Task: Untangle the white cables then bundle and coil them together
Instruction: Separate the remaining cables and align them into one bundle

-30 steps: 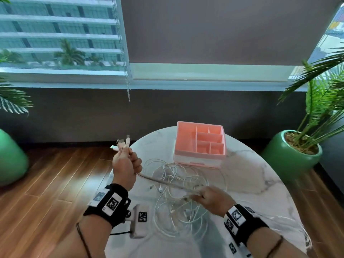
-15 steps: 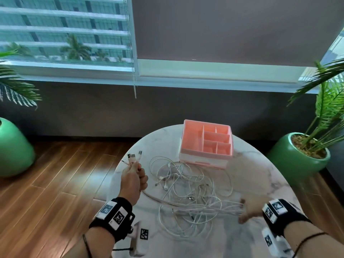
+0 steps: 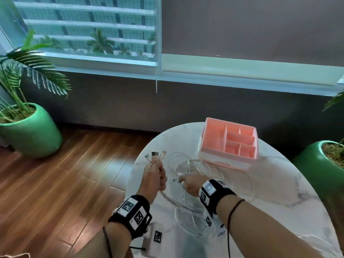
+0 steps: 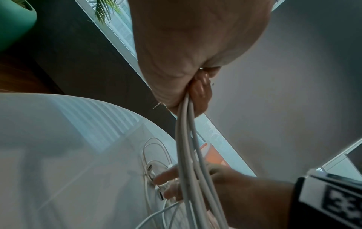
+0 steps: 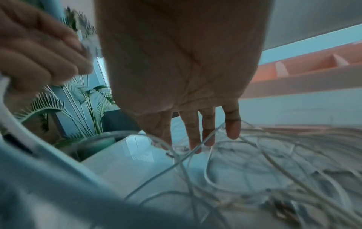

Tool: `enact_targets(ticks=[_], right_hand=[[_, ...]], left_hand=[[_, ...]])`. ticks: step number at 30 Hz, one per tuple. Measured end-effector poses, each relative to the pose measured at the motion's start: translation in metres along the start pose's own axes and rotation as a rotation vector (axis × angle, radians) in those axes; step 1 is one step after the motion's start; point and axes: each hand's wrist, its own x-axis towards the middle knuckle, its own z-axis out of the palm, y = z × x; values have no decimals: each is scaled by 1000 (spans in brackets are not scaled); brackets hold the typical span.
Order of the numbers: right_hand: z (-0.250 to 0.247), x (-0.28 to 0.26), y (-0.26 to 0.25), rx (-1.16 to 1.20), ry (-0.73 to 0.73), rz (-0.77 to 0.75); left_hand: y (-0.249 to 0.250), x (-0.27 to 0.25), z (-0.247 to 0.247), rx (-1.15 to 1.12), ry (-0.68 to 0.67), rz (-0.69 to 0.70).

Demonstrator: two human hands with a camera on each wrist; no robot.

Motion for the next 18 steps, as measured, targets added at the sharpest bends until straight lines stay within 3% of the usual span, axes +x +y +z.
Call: enact_targets(ticks=[3,10,14,18], right_hand=[[22,25,15,-102,-25,32],[1,5,13,57,-19,38],[12,-10,3,-56,-47,-17],[19,-10,7,29,53,45]], left_hand=[[1,-6,-2,15,-19,14],[11,-10,6,-1,-66,31],[16,-10,12,20,-85,56],[15,-13,13,7,-82,59]])
